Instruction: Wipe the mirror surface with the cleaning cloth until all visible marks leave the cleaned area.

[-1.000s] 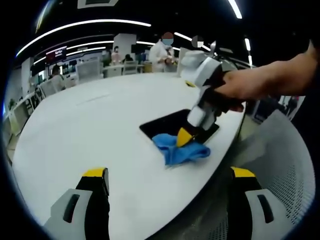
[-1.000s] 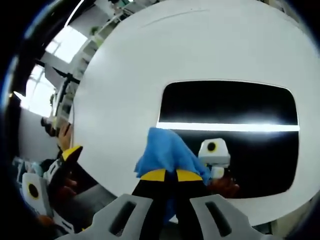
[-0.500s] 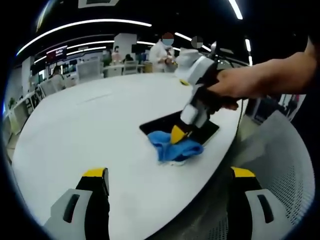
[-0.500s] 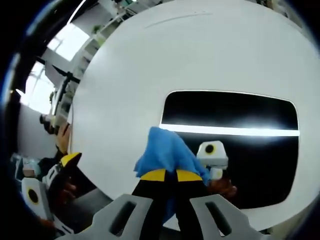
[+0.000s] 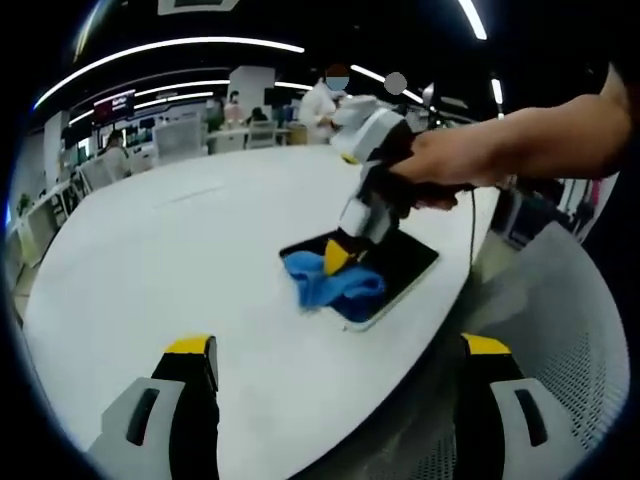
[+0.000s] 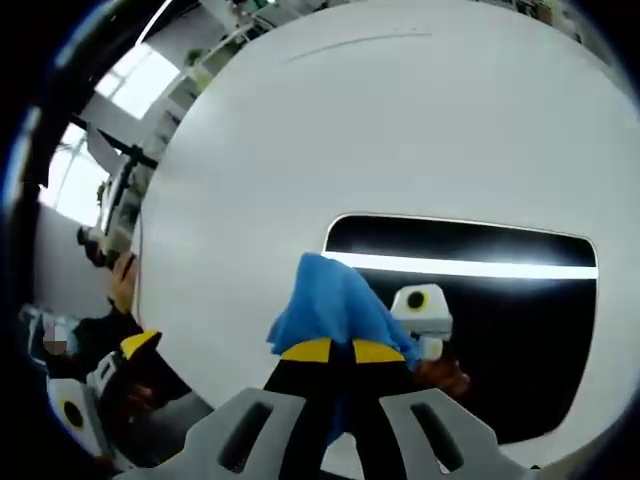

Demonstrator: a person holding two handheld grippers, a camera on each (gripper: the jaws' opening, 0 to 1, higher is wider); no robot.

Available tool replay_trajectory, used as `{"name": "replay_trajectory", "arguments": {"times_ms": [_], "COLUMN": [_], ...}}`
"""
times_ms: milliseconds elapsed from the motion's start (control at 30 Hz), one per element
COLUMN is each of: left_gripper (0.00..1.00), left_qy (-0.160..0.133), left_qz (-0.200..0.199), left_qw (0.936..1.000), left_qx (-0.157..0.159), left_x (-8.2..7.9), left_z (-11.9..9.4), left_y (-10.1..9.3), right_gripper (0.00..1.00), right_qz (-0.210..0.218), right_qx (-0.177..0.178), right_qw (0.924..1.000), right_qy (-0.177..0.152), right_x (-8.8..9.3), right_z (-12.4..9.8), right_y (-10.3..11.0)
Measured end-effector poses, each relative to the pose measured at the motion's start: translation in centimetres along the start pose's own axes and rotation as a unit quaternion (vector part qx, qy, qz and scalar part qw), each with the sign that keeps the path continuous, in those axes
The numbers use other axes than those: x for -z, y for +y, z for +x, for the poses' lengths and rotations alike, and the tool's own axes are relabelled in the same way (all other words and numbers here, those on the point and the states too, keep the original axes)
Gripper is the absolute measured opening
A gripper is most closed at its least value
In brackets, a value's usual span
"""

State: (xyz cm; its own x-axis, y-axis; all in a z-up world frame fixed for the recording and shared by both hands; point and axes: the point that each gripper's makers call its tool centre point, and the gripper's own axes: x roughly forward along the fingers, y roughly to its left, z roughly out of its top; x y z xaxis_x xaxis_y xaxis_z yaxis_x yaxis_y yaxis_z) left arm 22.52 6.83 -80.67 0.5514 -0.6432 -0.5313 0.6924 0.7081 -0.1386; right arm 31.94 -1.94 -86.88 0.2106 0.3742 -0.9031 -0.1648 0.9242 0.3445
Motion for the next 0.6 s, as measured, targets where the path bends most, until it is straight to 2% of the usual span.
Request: {"name": "replay_trajectory", "arguments": {"times_ms": [267,600], "left_gripper": [0.99,0.99], "left_qy": [-0.001,0.001], "left_qz": [-0.003,-0.004], "left_qw": [1.0,1.0], "left_qx": [0.0,0.001], "left_x": [0.0,0.1], "left_z": [0.0,0.1], "left_y": [0.0,0.0], "right_gripper": [0.0,0.0], "right_qz": [0.006,-0.014], "right_qx": [-0.003,0.007], "right_qw": [1.0,0.9999], "right_qy": [-0.002,0.0], "right_x": [-1.3,-3.0], "right_z": [0.3,0.5], "right_y": [-0.3,-0.4]}}
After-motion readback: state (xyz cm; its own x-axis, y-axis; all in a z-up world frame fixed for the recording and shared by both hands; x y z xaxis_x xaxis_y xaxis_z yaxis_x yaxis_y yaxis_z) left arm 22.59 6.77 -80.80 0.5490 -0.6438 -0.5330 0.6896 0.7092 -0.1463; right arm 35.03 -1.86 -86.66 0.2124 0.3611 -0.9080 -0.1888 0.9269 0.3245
